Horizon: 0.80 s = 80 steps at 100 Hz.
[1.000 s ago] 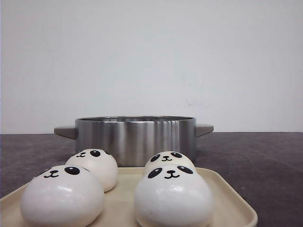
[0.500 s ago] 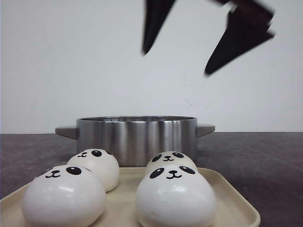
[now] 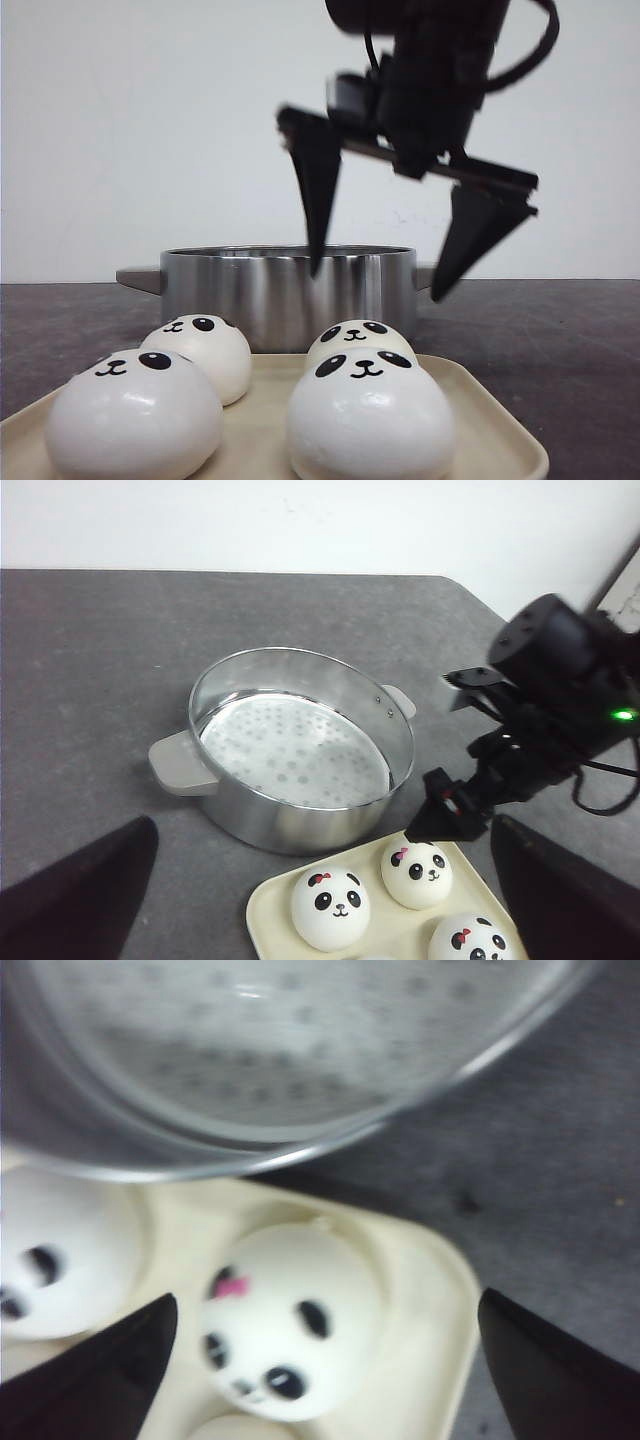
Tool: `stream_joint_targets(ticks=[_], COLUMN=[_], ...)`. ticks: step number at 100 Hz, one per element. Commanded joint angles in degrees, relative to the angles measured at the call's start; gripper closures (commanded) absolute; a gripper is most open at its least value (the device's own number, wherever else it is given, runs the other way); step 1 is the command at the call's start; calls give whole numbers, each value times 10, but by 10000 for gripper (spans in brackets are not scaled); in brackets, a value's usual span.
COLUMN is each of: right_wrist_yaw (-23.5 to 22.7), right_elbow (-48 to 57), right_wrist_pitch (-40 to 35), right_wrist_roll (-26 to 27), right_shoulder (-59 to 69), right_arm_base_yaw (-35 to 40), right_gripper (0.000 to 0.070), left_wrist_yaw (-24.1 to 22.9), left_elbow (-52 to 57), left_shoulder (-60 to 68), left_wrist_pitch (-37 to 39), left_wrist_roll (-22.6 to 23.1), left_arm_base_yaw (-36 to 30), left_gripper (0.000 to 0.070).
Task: Steam buns
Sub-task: 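Lower the right gripper onto the farther panda bun on the tray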
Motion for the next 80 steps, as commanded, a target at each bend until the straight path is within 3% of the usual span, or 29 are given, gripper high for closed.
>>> stream_joint_targets(ticks=[1,13,30,80], right_wrist_yaw=[-2,-6,-18,-12], right_elbow=[12,12,12,21], right_wrist_pitch=[-3,-2,12,10], right_wrist_roll=[8,8,9,-12], right_shoulder=[20,37,60,72], right_arm_base_yaw=[1,-2,4,2], right_gripper=[127,131,191,191], left_wrist_yaw=[0,0,0,0], left_elbow=[6,6,6,6], left_shoulder=[1,1,1,1], left_wrist_pitch=[5,4,3,-4], left_wrist_roll=[3,3,3,3], left_arm_base_yaw=[-4,-9,-13,-15], left_gripper=[0,0,0,0])
